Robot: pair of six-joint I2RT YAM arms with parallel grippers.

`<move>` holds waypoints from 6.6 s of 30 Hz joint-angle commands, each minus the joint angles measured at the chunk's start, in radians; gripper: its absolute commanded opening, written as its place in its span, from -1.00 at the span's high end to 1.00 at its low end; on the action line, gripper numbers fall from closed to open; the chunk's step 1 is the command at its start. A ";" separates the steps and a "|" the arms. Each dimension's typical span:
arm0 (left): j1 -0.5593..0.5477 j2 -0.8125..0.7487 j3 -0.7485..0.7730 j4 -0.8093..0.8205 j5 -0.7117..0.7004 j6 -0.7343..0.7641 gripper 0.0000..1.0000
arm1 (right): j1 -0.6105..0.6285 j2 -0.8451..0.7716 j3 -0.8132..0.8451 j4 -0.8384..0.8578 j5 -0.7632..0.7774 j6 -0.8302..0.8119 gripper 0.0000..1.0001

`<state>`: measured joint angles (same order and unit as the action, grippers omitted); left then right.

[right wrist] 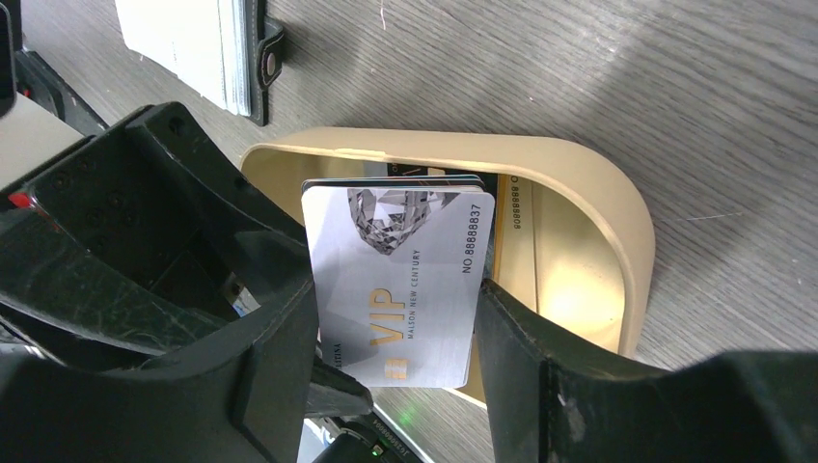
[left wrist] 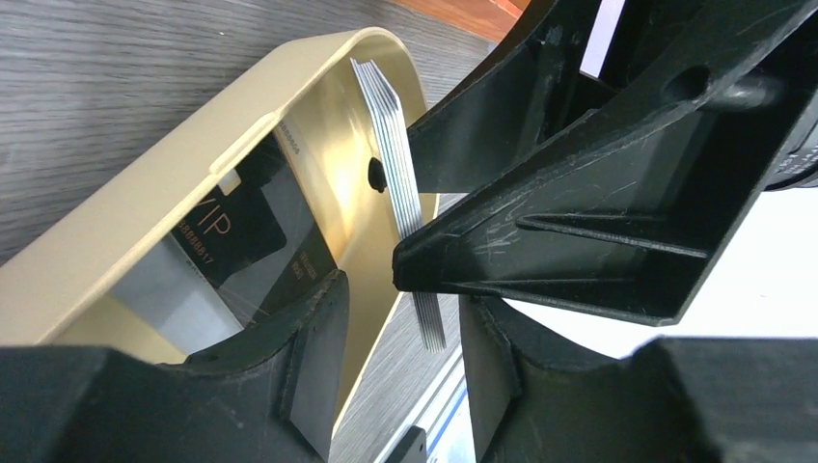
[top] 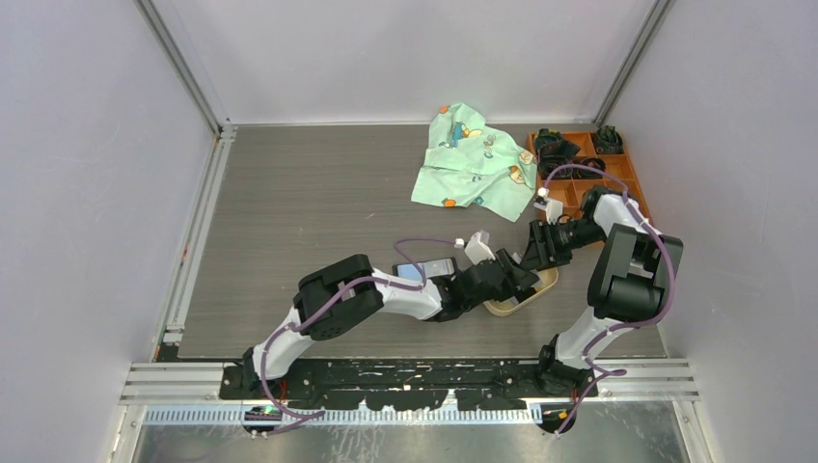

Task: Put the credit cards into the card holder
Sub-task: Pick up the credit card from the storage box, then place the storage box at the center of the board, then place the credit card in the storage box.

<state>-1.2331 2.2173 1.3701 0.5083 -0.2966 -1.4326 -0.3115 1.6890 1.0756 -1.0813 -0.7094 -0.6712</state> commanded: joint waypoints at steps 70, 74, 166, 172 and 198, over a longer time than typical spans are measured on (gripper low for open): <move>0.029 -0.581 -0.442 0.015 0.205 0.585 1.00 | 0.158 -0.073 0.019 0.261 0.291 -0.354 -0.06; 0.029 -0.667 -0.522 0.012 0.190 0.600 1.00 | 0.184 -0.046 0.011 0.281 0.341 -0.362 0.01; 0.854 -0.350 -0.552 0.742 1.158 0.252 1.00 | 0.636 0.347 0.444 1.102 -0.523 1.018 0.27; 0.870 -0.304 -0.553 0.906 1.202 0.126 1.00 | 0.647 0.319 0.428 1.141 -0.562 1.071 0.75; 0.867 -0.377 -0.551 0.923 1.298 0.049 0.45 | 0.692 0.260 0.389 1.294 -0.598 1.227 0.98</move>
<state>-0.3588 1.9125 0.8124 1.3445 0.9642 -1.3754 0.3779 2.0216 1.4769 0.0937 -1.3113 0.5087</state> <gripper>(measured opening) 0.266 0.149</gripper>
